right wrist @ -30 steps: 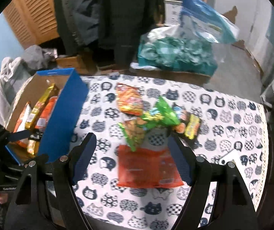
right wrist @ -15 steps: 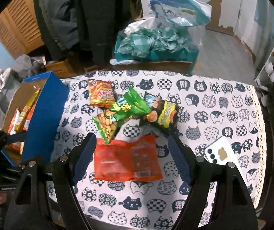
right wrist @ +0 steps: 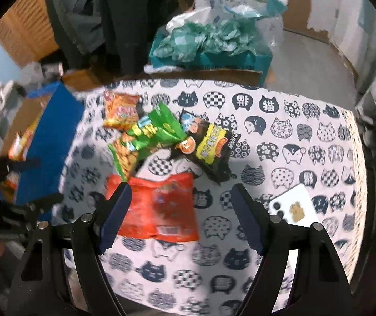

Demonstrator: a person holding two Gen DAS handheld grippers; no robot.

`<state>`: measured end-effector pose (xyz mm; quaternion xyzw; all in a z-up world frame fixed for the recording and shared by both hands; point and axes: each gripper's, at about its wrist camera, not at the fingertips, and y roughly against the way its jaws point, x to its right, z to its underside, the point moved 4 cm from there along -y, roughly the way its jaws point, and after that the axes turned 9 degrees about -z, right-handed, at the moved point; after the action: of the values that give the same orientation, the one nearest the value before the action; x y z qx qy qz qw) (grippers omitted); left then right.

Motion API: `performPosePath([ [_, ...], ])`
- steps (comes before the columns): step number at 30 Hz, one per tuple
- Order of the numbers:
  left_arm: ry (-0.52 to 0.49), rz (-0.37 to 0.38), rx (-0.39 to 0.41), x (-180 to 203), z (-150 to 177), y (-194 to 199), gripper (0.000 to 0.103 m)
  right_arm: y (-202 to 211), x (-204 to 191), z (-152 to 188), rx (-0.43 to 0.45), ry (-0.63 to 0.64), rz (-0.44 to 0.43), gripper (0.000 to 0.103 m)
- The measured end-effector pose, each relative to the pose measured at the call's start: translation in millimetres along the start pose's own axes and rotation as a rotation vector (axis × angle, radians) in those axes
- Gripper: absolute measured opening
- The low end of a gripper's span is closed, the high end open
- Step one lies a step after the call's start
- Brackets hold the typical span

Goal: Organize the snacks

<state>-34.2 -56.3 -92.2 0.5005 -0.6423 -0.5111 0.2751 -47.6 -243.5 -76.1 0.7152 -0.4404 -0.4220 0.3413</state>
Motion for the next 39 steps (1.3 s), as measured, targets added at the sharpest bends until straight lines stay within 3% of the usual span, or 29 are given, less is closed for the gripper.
performPosePath([
  [7, -0.014, 0.062, -0.007, 13.5, -35.8, -24.3, 0.081, -22.4, 19.0, -11.9, -0.106, 0.193, 0.015, 0.078],
  [18, -0.075, 0.095, -0.039, 27.7, -71.9, -68.6, 0.082, -71.9, 31.2, -41.1, -0.211, 0.404, -0.070, 0.078],
  [24, -0.102, 0.127, -0.074, 37.1, -78.5, -89.6, 0.084, -102.0, 31.8, -40.2, -0.274, 0.485, -0.098, 0.078],
  [37, -0.066, 0.139, -0.071, 38.0, -84.0, -122.4, 0.084, -149.1, 31.8, -44.0, -0.267, 0.592, -0.041, 0.078],
  [39, -0.060, 0.142, -0.068, 36.5, -84.6, -122.0, 0.073, -152.4, 33.9, -43.3, -0.266, 0.583, -0.034, 0.078],
])
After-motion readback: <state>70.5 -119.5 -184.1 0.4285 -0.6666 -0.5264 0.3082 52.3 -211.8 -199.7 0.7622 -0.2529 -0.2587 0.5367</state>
